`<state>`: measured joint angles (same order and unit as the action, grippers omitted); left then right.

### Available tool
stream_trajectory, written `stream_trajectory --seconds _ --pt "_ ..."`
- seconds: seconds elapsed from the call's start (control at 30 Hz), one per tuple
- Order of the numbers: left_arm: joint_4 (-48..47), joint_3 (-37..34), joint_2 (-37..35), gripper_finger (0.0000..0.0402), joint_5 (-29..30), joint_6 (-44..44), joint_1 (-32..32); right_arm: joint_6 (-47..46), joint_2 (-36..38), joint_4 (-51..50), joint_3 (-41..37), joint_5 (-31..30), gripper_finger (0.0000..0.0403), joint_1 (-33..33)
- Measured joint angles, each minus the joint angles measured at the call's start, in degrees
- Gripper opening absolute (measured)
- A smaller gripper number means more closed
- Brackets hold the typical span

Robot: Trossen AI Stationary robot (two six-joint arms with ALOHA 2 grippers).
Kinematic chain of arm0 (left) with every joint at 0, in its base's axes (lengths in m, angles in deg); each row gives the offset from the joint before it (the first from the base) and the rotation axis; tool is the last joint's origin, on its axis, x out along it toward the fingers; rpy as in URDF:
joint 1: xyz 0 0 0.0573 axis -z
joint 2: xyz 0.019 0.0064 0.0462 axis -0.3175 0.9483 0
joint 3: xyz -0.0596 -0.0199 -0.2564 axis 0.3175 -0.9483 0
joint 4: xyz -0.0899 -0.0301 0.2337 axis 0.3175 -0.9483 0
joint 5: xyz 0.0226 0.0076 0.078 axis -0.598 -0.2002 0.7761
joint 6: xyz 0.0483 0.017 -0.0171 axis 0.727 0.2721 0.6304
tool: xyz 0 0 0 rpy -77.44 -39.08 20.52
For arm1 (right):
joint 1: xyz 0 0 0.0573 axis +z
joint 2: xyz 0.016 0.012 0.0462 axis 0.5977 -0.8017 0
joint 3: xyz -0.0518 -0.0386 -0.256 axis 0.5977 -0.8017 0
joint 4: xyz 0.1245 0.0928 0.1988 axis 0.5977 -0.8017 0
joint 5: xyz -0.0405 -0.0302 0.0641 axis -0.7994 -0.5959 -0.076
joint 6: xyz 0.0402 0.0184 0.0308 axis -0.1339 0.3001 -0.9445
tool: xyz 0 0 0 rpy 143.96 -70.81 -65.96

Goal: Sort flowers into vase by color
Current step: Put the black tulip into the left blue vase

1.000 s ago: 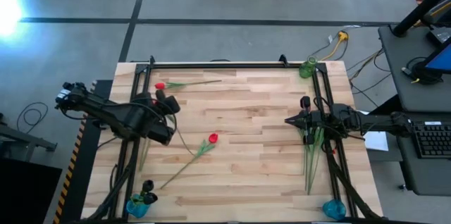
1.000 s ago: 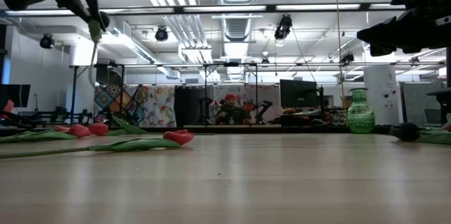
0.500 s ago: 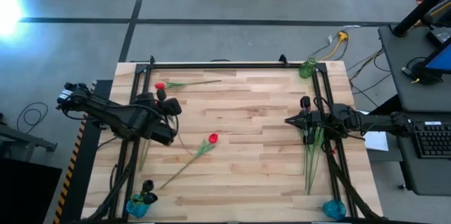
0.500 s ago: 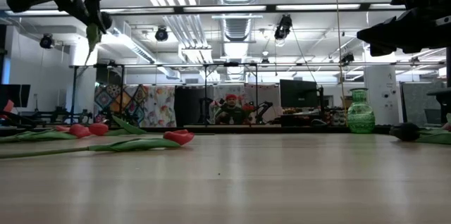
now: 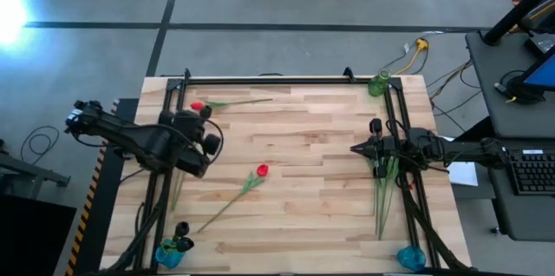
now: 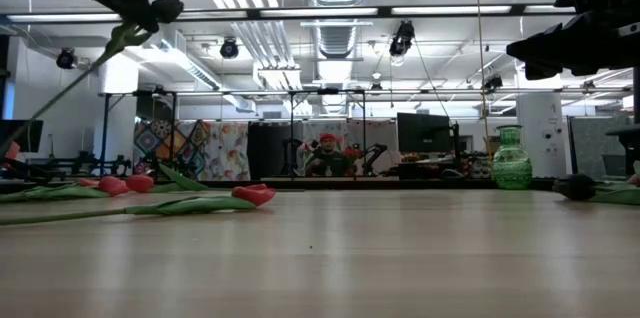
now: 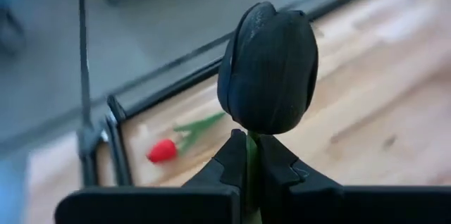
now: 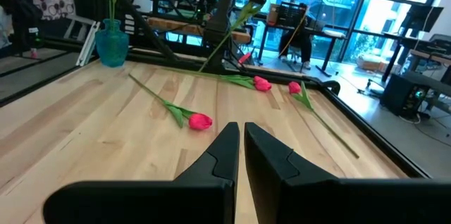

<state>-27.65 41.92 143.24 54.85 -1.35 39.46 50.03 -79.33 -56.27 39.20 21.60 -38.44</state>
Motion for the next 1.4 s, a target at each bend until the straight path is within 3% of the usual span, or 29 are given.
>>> stream_trajectory --seconds 0.13,0.23,0.47,0.53,0.73,1.03,1.23,1.4 --pt "7.02 0.02 -0.71 0.0 -0.17 24.79 -0.04 0.01 0.0 -0.01 0.0 0.0 0.0018 -0.01" --pt "11.81 0.02 -1.11 0.0 0.26 30.2 -0.01 0.09 0.0 -0.01 0.02 0.0 0.0018 0.0" --pt "35.11 0.04 -1.08 0.0 -15.45 50.19 0.53 0.0 0.0 -0.01 0.02 0.0 0.0018 -0.02" --pt "37.77 0.03 -0.63 0.0 -18.49 55.04 0.5 0.09 0.0 0.0 0.0 0.0 0.0018 0.0" --pt "39.04 -0.1 -3.8 0.0 -23.85 60.22 0.98 0.07 0.0 0.0 0.01 0.0 0.0018 -0.01" --pt "47.4 -3.78 -20.14 0.0 -47.76 69.65 5.21 0.09 0.0 -0.01 0.02 0.0 0.0018 -0.01" --pt "50.91 -9.49 -33.46 0.0 -61.59 69.73 5.62 0.01 0.02 0.0 0.02 0.0 0.0018 -0.02" --pt "55.82 -10.33 -40.14 0.0 -73.27 66.56 5.66 0.01 0.0 0.0 0.0 0.0 0.0018 0.0"
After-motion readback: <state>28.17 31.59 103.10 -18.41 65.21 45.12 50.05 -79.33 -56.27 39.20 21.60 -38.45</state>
